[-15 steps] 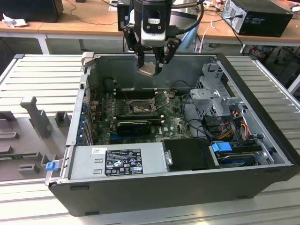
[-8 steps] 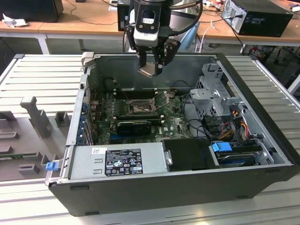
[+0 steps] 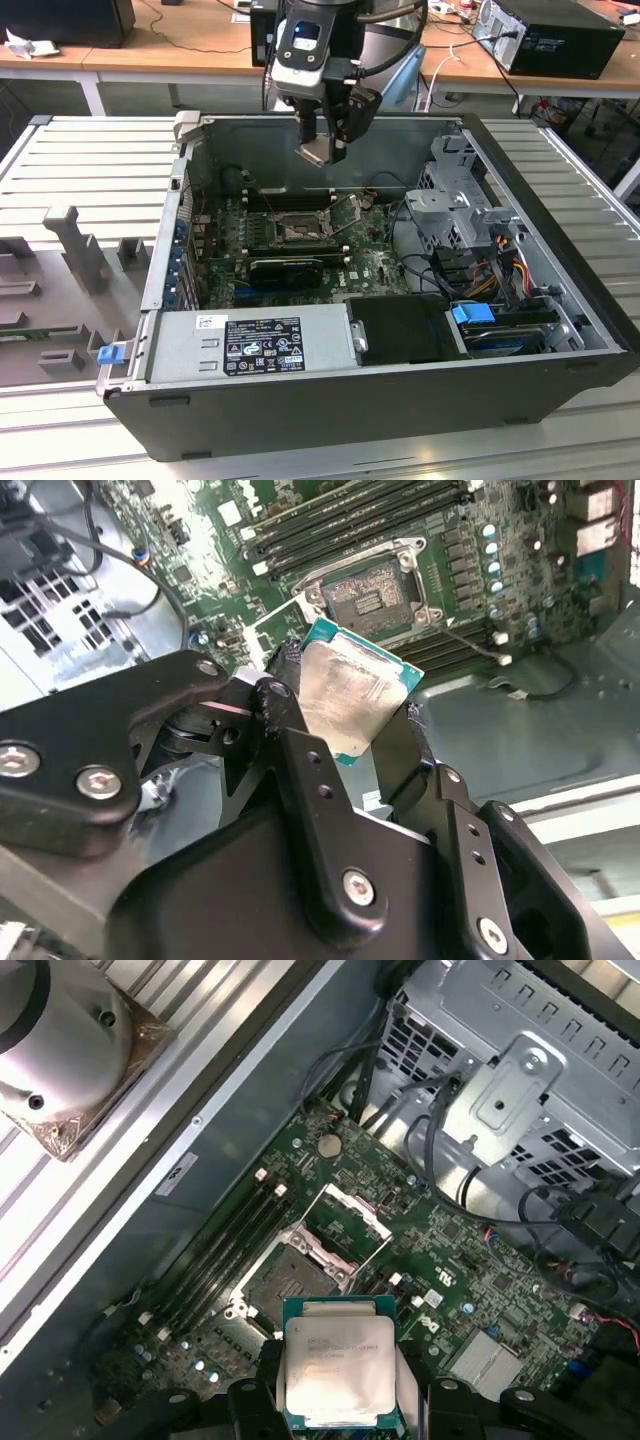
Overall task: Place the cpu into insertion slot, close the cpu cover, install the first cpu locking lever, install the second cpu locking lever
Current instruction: 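Place the cpu into insertion slot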
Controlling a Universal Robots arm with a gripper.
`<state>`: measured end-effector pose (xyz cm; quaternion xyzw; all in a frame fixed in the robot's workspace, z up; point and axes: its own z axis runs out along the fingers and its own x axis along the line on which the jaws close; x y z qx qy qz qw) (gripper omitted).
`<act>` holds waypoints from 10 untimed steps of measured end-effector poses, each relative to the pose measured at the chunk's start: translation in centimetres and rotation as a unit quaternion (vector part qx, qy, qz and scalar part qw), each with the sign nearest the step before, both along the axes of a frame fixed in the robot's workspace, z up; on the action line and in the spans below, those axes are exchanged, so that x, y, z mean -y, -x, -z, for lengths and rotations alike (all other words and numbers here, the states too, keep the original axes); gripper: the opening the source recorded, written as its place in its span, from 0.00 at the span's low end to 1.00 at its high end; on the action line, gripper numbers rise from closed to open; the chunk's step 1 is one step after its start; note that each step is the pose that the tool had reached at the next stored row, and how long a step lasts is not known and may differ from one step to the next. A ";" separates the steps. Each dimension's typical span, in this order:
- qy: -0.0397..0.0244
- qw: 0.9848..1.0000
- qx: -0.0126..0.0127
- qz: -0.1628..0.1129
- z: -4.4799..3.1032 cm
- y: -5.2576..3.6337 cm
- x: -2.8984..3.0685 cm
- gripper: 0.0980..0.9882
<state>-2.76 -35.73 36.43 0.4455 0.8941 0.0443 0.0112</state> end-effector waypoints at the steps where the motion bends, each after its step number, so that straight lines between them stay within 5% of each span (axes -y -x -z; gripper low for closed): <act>1: 0.000 1.000 0.000 0.010 0.02 0.00 0.00 0.48; 10: 0.001 0.996 0.000 0.090 0.26 0.00 0.00 0.48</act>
